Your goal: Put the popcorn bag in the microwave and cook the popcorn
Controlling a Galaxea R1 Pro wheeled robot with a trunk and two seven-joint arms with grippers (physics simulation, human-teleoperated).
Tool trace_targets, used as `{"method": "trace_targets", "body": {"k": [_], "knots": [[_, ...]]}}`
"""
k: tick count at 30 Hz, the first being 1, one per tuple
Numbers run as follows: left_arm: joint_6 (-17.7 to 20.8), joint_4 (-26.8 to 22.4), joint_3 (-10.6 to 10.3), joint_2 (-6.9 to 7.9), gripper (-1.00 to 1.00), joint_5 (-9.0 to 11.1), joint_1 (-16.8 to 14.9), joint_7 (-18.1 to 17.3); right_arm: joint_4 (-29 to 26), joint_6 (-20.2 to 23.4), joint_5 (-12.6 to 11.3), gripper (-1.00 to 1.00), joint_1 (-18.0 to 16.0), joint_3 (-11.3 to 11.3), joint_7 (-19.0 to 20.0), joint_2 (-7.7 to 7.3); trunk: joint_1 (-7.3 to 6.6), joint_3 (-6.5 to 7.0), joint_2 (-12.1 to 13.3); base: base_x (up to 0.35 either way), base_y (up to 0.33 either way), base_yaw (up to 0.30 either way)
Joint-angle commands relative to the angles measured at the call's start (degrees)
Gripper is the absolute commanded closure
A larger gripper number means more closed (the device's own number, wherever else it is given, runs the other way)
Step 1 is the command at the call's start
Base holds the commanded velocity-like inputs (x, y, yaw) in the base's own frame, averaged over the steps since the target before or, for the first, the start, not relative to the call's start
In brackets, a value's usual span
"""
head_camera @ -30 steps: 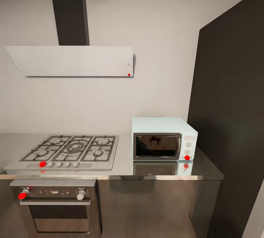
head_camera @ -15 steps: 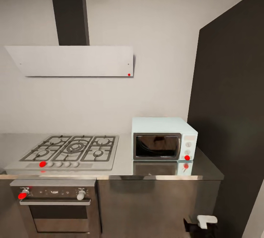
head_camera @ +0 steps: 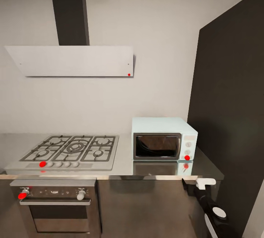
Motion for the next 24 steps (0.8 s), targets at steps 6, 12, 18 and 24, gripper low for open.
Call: {"method": "trace_targets", "body": {"k": [6,12,18,24], "knots": [[0.33,-0.11,-0.48,-0.04,-1.0,0.54,0.01,-0.15,-1.76,1.47,0.08,-1.0,-1.9,-0.18,0.28,0.1,0.02,-0.02,-0.03,0.0,0.0,0.0],[0.33,-0.11,-0.48,-0.07,-1.0,0.54,0.01,-0.14,-1.78,2.15,-0.02,-1.0,-5.47,-0.18,0.18,0.1,0.02,-0.02,-0.03,0.0,0.0,0.0],[0.33,-0.11,-0.48,-0.65,-1.0,0.54,0.01,-0.13,-1.37,4.97,-0.08,-1.0,-7.58,-0.24,0.02,0.04,0.02,-0.02,-0.03,0.0,0.0,0.0],[0.33,-0.11,-0.48,-0.92,-1.0,0.54,0.01,-0.13,0.72,4.84,-0.11,-1.0,-7.73,-0.38,0.01,0.03,0.02,-0.02,-0.03,0.068,0.0,0.0]]}}
